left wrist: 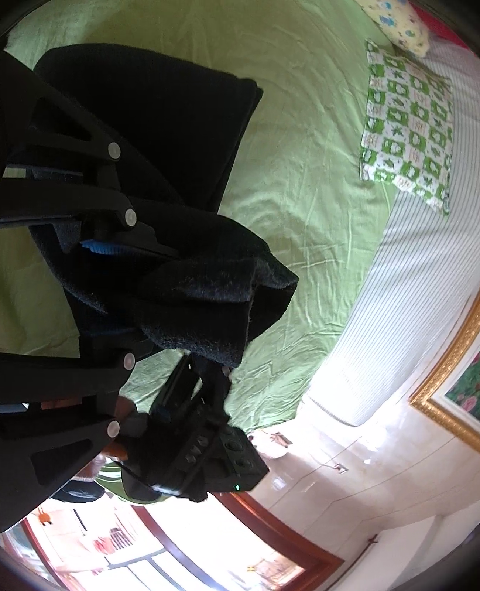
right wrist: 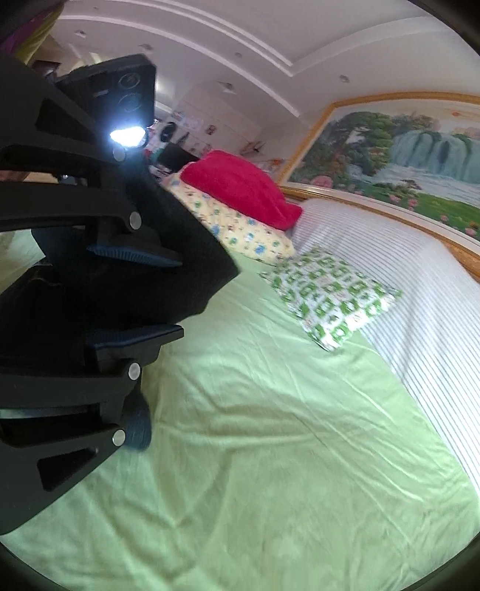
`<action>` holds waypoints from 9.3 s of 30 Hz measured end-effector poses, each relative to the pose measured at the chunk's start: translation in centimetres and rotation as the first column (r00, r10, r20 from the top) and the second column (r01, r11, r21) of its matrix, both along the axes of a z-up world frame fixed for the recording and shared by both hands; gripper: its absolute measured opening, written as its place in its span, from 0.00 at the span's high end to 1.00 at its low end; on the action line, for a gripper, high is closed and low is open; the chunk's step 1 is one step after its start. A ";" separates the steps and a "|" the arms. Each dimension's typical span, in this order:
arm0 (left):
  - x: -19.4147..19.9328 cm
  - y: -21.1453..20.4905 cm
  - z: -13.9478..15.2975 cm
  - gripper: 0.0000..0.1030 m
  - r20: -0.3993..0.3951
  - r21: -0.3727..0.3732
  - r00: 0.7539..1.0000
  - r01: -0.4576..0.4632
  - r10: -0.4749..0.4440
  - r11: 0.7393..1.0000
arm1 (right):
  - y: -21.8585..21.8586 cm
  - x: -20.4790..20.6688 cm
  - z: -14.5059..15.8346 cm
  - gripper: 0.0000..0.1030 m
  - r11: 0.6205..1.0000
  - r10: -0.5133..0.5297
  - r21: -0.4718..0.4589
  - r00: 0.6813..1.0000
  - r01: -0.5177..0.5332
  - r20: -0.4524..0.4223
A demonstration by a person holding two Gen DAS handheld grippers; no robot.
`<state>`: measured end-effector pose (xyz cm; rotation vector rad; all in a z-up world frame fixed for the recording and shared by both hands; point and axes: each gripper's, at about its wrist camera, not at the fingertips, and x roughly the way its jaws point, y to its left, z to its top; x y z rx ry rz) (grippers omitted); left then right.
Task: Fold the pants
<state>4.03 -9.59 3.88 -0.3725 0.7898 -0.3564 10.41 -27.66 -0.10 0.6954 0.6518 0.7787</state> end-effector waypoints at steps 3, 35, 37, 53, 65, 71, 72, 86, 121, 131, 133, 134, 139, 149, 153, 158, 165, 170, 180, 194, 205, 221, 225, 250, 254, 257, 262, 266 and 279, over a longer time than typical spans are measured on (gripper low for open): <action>0.0 -0.8 -0.3 0.58 0.002 0.017 1.000 0.006 -0.006 1.000 | -1.8 -1.2 0.3 0.54 0.998 -0.067 0.010 0.998 0.067 0.002; -5.4 6.7 0.5 0.23 -0.009 -0.099 0.994 -0.112 0.112 0.989 | 0.1 -10.6 3.1 0.23 0.895 -0.334 -0.305 0.942 0.326 0.027; -5.6 7.6 0.4 0.22 -0.015 -0.109 0.991 -0.136 0.136 0.985 | 0.5 -10.6 3.0 0.21 0.890 -0.337 -0.318 0.941 0.327 0.022; -5.5 11.8 -1.3 0.22 -0.075 -0.139 0.969 -0.245 0.236 0.960 | 1.7 -11.0 1.6 0.19 0.879 -0.342 -0.353 0.940 0.321 0.002; -4.8 12.4 -2.3 0.22 -0.107 -0.111 0.964 -0.255 0.243 0.961 | 1.6 -10.6 0.2 0.19 0.879 -0.341 -0.360 0.940 0.314 -0.013; -4.1 12.2 -2.9 0.22 -0.127 -0.104 0.963 -0.251 0.237 0.962 | 1.5 -10.5 -0.4 0.19 0.885 -0.338 -0.348 0.941 0.308 -0.027; -4.1 12.3 -3.0 0.22 -0.129 -0.102 0.963 -0.251 0.237 0.963 | 1.5 -10.5 -0.4 0.19 0.886 -0.338 -0.347 0.941 0.308 -0.027; -1.7 12.0 -3.7 0.22 -0.160 -0.071 0.962 -0.235 0.221 0.969 | 1.6 -10.2 -0.8 0.19 0.896 -0.323 -0.333 0.946 0.294 -0.033; 1.2 10.8 -4.4 0.64 -0.150 -0.135 0.976 -0.178 0.158 0.975 | 1.5 -9.4 -1.3 0.54 0.963 -0.192 -0.203 0.980 0.179 -0.049; -1.3 13.1 -0.6 0.65 -0.071 -0.155 0.973 -0.229 0.220 0.961 | 4.1 -8.7 1.7 0.55 0.975 -0.125 -0.186 0.992 0.124 0.006; -1.4 14.0 0.0 0.65 -0.053 -0.150 0.969 -0.246 0.240 0.958 | 5.0 -7.9 2.3 0.55 0.976 -0.106 -0.187 0.994 0.110 0.029; -1.3 14.4 0.3 0.65 -0.043 -0.143 0.967 -0.256 0.252 0.956 | 5.5 -7.5 2.6 0.55 0.977 -0.099 -0.185 0.994 0.104 0.037; -0.7 16.8 0.9 0.65 -0.022 -0.114 0.948 -0.317 0.317 0.941 | 8.2 -4.2 3.2 0.55 0.980 -0.051 -0.187 0.997 0.062 0.063; 3.6 21.5 -0.1 0.65 -0.007 -0.073 0.910 -0.413 0.414 0.908 | 13.5 3.4 2.9 0.55 0.975 0.028 -0.221 0.996 -0.010 0.079; 4.4 22.3 -1.2 0.65 -0.037 -0.055 0.901 -0.433 0.431 0.900 | 14.9 5.9 1.6 0.55 0.971 0.037 -0.240 0.998 -0.024 0.050; 4.5 22.6 -2.5 0.50 -0.060 -0.002 0.893 -0.447 0.446 0.895 | 15.3 7.0 0.7 0.45 0.949 0.009 -0.316 0.999 0.004 0.040; 3.6 23.3 -3.6 0.29 -0.056 0.056 0.870 -0.487 0.490 0.872 | 13.5 7.9 -0.1 0.34 0.900 -0.071 -0.428 0.996 0.086 0.051; 4.4 22.5 -4.4 0.23 -0.040 0.136 0.865 -0.491 0.500 0.861 | 13.2 8.7 -1.0 0.29 0.890 -0.085 -0.448 0.996 0.092 0.035; 1.4 21.4 -3.4 0.22 -0.027 0.131 0.867 -0.491 0.498 0.862 | 13.0 5.8 0.7 0.26 0.908 -0.027 -0.412 0.992 0.077 0.126; -3.0 14.8 -2.2 0.18 0.094 0.402 0.890 -0.444 0.447 0.801 | 16.0 -3.1 2.6 0.06 0.841 0.156 -0.538 0.930 0.051 0.332; -3.4 14.8 -2.9 0.17 0.062 0.432 0.880 -0.449 0.471 0.782 | 16.0 -3.2 0.4 0.04 0.822 0.153 -0.567 0.938 0.053 0.310; -4.8 14.1 -2.4 0.15 0.102 0.474 0.865 -0.477 0.492 0.740 | 16.7 -4.3 0.3 0.01 0.794 0.154 -0.600 0.922 0.098 0.355; -4.9 14.3 -2.5 0.14 0.101 0.466 0.861 -0.483 0.498 0.741 | 17.0 -4.6 0.2 0.01 0.781 0.164 -0.616 0.919 0.101 0.359; -4.0 15.1 -4.3 0.13 0.059 0.457 0.864 -0.468 0.499 0.756 | 17.5 -4.3 -0.1 0.01 0.761 0.181 -0.642 0.919 0.096 0.351; -3.9 14.9 -4.3 0.13 0.060 0.460 0.868 -0.462 0.492 0.758 | 17.5 -4.3 0.0 0.01 0.760 0.181 -0.642 0.918 0.096 0.353; -3.9 14.8 -4.3 0.13 0.058 0.460 0.870 -0.458 0.489 0.761 | 17.5 -4.3 -0.1 0.01 0.761 0.181 -0.641 0.918 0.097 0.353; -3.8 14.8 -4.4 0.13 0.055 0.460 0.872 -0.454 0.486 0.763 | 17.5 -4.2 0.0 0.01 0.762 0.182 -0.640 0.917 0.097 0.355; -3.8 14.9 -4.4 0.13 0.056 0.458 0.873 -0.454 0.485 0.764 | 17.6 -4.3 0.0 0.01 0.764 0.180 -0.638 0.917 0.098 0.356; -3.7 14.6 -3.9 0.13 0.104 0.465 0.878 -0.458 0.467 0.758 | 17.5 -4.5 0.0 0.01 0.770 0.175 -0.630 0.917 0.098 0.358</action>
